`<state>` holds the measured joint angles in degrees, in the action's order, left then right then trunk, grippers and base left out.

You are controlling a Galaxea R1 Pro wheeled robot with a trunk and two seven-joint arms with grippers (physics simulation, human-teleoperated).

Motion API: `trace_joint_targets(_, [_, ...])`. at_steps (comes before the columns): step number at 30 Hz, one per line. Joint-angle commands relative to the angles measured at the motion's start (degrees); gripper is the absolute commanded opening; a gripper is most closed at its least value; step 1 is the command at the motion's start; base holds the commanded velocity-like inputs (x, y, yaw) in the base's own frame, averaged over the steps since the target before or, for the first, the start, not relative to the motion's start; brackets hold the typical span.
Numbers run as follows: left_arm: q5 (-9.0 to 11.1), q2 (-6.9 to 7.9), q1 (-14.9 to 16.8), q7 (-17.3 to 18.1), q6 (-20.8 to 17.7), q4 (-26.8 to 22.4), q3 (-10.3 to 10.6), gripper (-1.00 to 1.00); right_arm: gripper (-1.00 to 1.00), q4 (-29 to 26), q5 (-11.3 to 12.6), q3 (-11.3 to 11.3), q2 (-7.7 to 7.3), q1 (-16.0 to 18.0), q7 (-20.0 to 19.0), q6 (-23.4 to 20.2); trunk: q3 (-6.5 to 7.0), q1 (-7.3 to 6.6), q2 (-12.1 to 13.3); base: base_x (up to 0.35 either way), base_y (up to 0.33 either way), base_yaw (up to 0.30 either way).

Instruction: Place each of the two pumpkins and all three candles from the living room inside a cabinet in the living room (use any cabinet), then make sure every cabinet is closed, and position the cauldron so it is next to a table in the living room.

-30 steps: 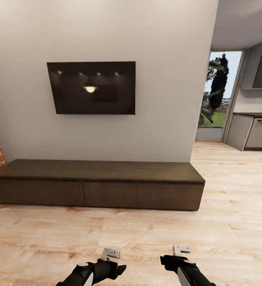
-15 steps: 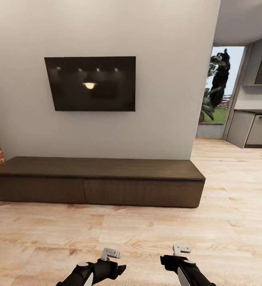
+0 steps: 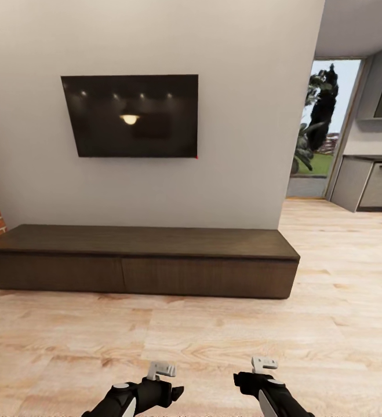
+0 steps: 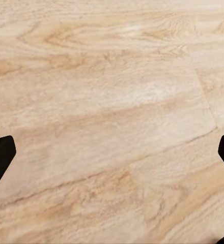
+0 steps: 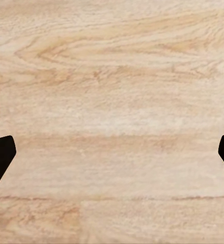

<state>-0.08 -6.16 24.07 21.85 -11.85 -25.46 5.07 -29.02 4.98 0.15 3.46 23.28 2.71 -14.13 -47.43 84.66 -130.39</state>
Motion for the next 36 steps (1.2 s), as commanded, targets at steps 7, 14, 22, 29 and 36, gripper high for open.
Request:
trace_joint_targets(7, [0.0,0.01,0.01,0.09,-0.37,-0.12,0.03,1.0,1.0,-0.16,0.47,0.14,0.21,0.01,0.28,-0.31,-0.21,-0.01,-0.03,0.0,0.0,0.0])
trace_joint_targets(14, [0.0,0.01,0.01,0.08,-0.37,-0.12,0.03,1.0,1.0,-0.16,0.47,0.19,0.29,0.01,0.35,-0.19,-0.22,-0.01,-0.03,0.0,0.0,0.0])
trace_joint_targets(22, [0.23,0.33,0.01,0.07,-0.36,-0.79,-0.04,1.0,1.0,-0.05,0.43,0.25,0.35,0.01,0.98,0.44,-0.22,-0.01,-0.03,0.0,0.0,0.0])
trace_joint_targets(29, [0.68,0.75,0.01,0.04,-8.34,-14.69,-0.44,1.0,1.0,-0.47,1.32,-1.53,-0.11,0.22,0.83,0.9,-0.22,-0.01,-0.03,0.0,0.0,0.0])
trace_joint_targets(36, [5.83,0.84,-0.01,0.06,-16.58,-33.08,-1.5,1.0,1.0,-1.02,16.15,-14.52,-7.48,0.46,-28.27,-2.16,-0.22,-0.01,-0.03,0.0,0.0,0.0])
